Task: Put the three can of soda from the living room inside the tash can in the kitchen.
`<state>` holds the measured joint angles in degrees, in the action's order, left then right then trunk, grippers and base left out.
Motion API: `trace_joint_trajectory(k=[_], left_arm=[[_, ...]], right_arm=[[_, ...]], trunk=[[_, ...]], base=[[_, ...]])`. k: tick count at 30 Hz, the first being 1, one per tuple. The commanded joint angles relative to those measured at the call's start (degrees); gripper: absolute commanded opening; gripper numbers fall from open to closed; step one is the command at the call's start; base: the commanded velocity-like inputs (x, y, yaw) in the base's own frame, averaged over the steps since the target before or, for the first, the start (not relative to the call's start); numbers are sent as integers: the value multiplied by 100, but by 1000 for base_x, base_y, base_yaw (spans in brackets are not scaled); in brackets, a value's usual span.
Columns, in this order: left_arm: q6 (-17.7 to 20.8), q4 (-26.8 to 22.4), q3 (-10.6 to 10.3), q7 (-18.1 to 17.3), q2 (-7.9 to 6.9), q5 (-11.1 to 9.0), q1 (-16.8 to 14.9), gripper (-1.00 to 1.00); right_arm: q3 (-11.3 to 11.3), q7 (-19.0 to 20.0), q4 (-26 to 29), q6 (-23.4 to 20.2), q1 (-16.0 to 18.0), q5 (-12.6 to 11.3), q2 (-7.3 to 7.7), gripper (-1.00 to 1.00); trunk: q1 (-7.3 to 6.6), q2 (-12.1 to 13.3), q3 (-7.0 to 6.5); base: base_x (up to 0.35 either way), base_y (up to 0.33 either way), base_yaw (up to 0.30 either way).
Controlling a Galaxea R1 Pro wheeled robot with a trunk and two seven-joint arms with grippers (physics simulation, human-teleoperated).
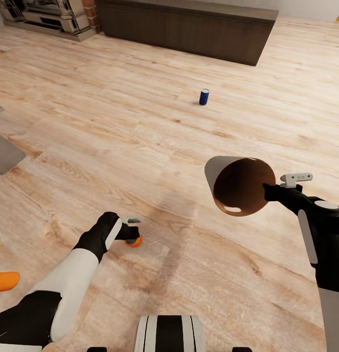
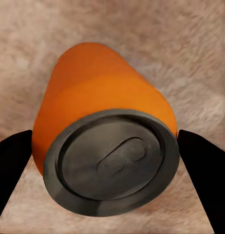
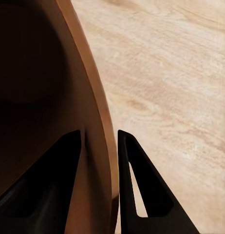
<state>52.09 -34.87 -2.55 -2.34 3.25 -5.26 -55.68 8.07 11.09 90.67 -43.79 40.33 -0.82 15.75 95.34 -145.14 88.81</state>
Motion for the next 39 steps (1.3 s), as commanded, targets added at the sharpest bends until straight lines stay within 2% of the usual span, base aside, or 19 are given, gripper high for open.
trace_joint_trajectory(k=[1,21,28,31,34,35,39], left_arm=[[0,2,0,-4,2,9,-1,-100],[4,3,0,-73,2,16,3,-100],[24,-37,5,-93,-9,0,4,-100],[38,-271,7,-102,-21,-25,10,-100],[73,-833,2,-143,-32,-40,36,-100],[81,-1029,-4,-239,-44,-43,103,-100],[80,-1321,-2,-546,-61,-52,285,-100]], right_arm=[[-1,-2,4,-2,2,-41,-1,-100],[-65,-90,-23,2,-30,-53,-19,-100],[-73,-121,-54,17,-235,-63,-28,-100],[-77,-125,-67,33,-335,-66,-30,-100],[-78,-129,-76,43,-441,-67,-42,-100],[-72,-130,-80,49,-480,-64,-86,-100],[-60,-127,-83,58,-539,-54,-174,-100]], trunk=[[-3,1,-23],[-54,28,-466],[-72,37,-621],[-80,41,-688],[-88,45,-754],[-90,47,-776],[-101,52,-865]], base=[[0,0,0],[0,0,0],[0,0,0],[0,0,0],[0,0,0],[0,0,0],[0,0,0]])
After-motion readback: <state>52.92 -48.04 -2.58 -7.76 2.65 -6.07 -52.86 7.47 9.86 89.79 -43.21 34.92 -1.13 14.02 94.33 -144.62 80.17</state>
